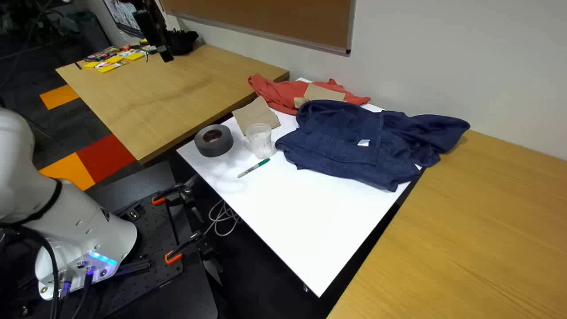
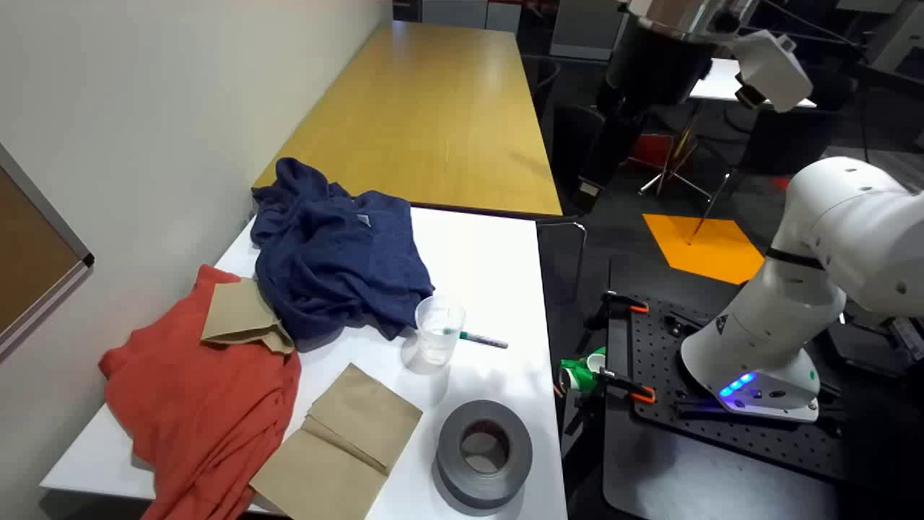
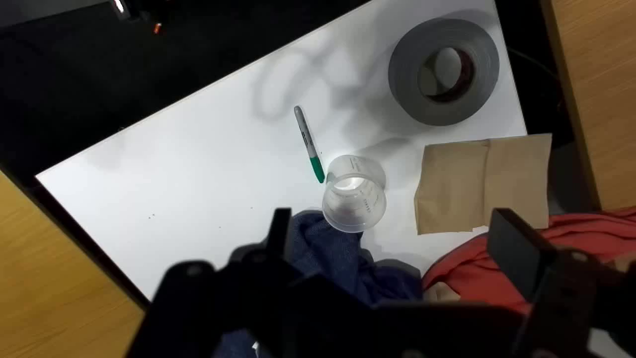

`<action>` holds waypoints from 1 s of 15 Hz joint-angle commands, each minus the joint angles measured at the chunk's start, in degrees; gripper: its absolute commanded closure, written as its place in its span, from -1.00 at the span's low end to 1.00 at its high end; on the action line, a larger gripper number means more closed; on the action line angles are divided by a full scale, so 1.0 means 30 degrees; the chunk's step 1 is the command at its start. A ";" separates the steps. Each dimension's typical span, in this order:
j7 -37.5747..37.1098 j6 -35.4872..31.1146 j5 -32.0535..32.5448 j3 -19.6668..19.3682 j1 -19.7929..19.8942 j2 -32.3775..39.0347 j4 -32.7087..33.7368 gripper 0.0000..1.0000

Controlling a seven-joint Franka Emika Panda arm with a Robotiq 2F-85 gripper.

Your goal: Pick up the pen and place it in the clear cup. Remove the pen from the cup and move the cup to the right.

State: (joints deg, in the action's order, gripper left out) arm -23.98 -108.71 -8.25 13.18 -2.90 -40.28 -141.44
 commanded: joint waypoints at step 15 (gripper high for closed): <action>0.2149 -0.3763 0.1593 -0.1046 0.0302 0.2469 -0.2095 -1.00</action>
State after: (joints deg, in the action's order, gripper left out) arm -21.51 -115.03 -4.48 12.03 -2.37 -36.50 -145.72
